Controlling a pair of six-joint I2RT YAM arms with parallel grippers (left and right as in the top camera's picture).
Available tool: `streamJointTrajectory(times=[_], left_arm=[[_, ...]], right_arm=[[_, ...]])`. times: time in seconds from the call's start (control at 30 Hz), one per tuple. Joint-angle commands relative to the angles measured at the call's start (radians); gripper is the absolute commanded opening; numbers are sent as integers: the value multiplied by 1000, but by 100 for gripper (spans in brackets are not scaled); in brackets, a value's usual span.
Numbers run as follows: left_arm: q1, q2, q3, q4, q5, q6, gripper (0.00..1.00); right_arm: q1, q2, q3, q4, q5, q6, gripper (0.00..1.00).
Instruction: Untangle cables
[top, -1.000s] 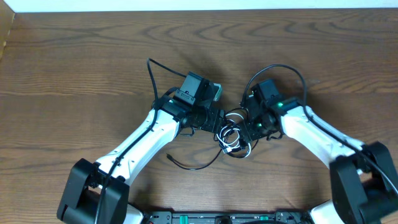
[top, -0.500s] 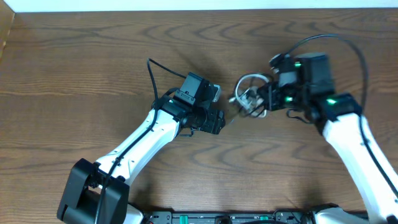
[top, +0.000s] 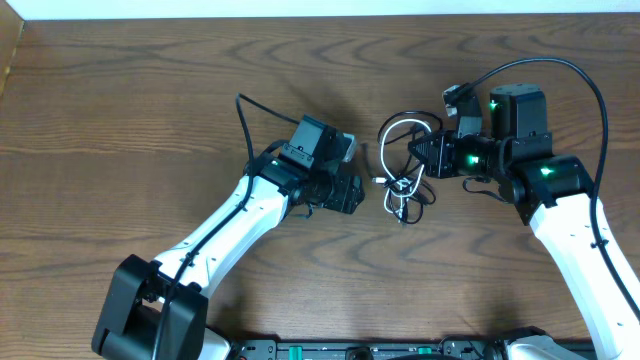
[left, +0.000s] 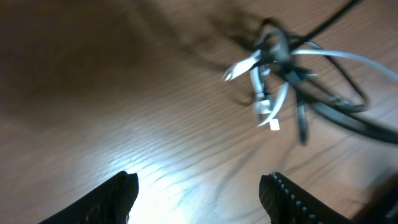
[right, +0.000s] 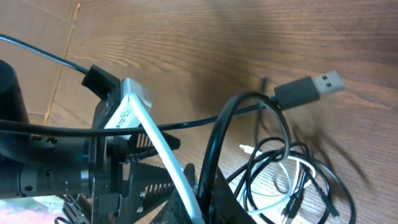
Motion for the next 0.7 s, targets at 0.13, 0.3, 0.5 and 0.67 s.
streamJointTrajectory(times=[0.13, 0.3, 0.5, 0.67], left_arm=[[0, -13, -3, 95, 285, 31, 68], [0, -13, -3, 85, 290, 154, 80], [-1, -18, -3, 216, 361, 191, 87], [-1, -31, -3, 330, 360, 191, 88]], right_arm=[[-3, -2, 4, 3, 48, 84, 1], [-3, -2, 4, 44, 117, 300, 1], [-3, -2, 4, 67, 88, 520, 1], [-3, -2, 4, 67, 61, 591, 1]])
